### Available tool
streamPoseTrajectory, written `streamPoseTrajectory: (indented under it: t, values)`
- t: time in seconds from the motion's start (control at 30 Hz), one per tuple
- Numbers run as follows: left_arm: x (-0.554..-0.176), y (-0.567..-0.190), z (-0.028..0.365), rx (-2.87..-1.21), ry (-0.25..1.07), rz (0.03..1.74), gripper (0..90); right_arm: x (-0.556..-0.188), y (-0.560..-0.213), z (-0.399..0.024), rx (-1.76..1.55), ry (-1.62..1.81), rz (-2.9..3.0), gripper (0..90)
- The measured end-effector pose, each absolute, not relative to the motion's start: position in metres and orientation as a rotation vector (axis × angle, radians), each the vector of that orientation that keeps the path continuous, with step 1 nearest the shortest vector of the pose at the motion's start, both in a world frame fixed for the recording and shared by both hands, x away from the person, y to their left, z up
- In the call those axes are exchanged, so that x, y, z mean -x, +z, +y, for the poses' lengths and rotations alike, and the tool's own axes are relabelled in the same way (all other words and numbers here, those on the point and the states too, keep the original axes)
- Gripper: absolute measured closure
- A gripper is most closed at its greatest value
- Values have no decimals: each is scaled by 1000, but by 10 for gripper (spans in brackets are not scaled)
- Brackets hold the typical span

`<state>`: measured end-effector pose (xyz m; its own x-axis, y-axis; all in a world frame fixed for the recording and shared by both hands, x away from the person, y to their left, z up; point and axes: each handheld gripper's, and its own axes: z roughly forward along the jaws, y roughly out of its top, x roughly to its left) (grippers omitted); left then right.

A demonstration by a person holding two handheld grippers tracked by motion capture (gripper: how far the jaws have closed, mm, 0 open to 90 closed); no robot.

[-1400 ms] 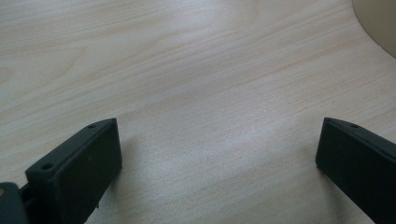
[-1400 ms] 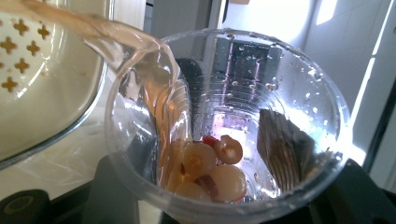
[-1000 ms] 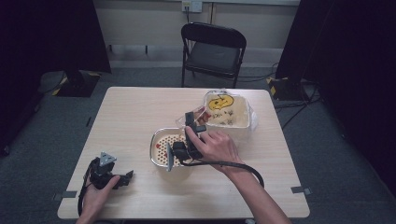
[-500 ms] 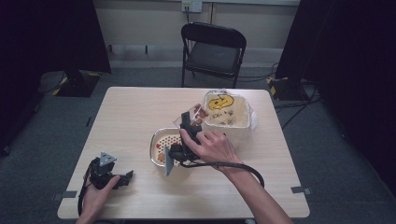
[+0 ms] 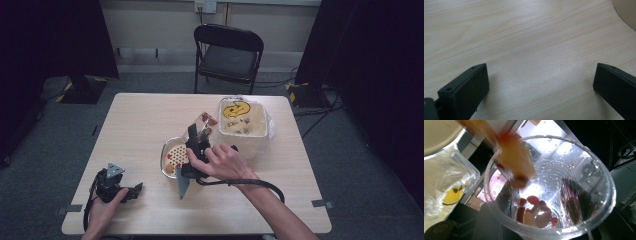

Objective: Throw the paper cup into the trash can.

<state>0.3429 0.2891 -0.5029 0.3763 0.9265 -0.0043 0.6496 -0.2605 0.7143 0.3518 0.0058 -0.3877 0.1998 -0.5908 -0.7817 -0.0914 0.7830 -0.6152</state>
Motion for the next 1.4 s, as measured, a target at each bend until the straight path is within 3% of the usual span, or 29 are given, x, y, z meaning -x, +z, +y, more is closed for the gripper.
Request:
streamPoseTrajectory:
  t: [0.47,0.9,1.2,1.4]
  values:
    - [-343,-503,289,-2006,563,1354,0,-350,-387,4,755,-488,1272,500]
    - [-343,-503,289,-2012,569,1350,0,-351,-379,2,635,-385,1372,500]
    - [-343,-503,289,-2007,564,1353,0,-357,-346,-10,93,174,1765,499]
    - [-343,-503,289,-2006,564,1354,0,-366,-327,-36,-318,742,1920,499]
